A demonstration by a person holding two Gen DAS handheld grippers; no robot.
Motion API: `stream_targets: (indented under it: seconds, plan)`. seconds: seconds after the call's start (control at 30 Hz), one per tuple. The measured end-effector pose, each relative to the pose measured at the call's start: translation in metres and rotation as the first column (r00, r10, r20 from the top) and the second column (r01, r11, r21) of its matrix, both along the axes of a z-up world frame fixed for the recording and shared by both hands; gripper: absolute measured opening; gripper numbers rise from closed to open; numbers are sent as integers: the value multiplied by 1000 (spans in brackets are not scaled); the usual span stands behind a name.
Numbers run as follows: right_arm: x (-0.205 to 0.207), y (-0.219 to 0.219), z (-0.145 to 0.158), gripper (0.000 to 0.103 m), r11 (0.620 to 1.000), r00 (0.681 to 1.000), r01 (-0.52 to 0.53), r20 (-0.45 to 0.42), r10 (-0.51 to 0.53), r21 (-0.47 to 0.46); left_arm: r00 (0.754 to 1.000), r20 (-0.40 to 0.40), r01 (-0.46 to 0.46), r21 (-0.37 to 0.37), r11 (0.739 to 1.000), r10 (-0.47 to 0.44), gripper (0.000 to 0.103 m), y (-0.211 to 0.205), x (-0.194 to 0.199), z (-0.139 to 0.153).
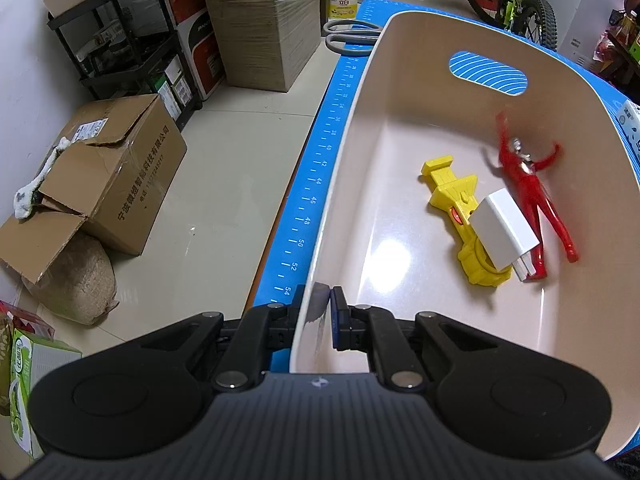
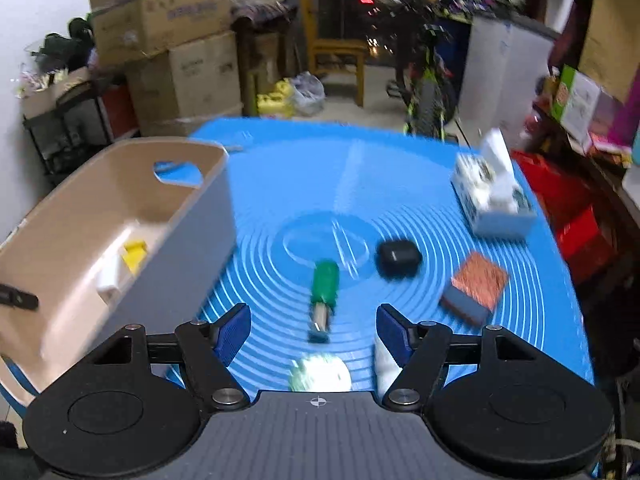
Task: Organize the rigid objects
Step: 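Grasp the green ointment tin with the right gripper, then carry the green tin toward the basket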
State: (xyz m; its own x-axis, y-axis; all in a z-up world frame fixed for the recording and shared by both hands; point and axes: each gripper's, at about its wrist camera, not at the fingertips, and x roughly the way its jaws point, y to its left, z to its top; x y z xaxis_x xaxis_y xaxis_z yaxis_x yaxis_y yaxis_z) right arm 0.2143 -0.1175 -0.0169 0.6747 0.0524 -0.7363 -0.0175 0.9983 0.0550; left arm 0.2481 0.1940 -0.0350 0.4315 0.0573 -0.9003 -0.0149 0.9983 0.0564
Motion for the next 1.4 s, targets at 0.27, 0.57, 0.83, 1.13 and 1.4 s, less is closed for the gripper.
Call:
stream_targets:
  seconds: [0.27, 0.57, 0.83, 1.13, 1.4]
  plan:
    - [4, -3, -50, 75, 1000, 998, 6, -56, -5, 19, 1000, 0, -1, 1, 1000, 1, 13, -1, 0, 0]
    - [16, 4, -77, 67, 1000, 996, 20, -89, -19, 4, 1000, 0, -1, 1, 1000, 1, 13, 0, 0, 0]
    - [12, 9, -71, 54, 1000, 999, 12, -52, -14, -24, 1000, 0, -1, 1, 1000, 1, 13, 0, 0, 0]
    - [14, 19, -18, 54, 1000, 996, 20, 93, -20, 2, 1000, 0, -2, -1, 1000, 2, 13, 0, 0, 0]
    - [24, 46, 33, 54, 999, 975, -32, 222, 27, 22, 1000, 0, -2, 0, 1000, 2, 13, 0, 0, 0]
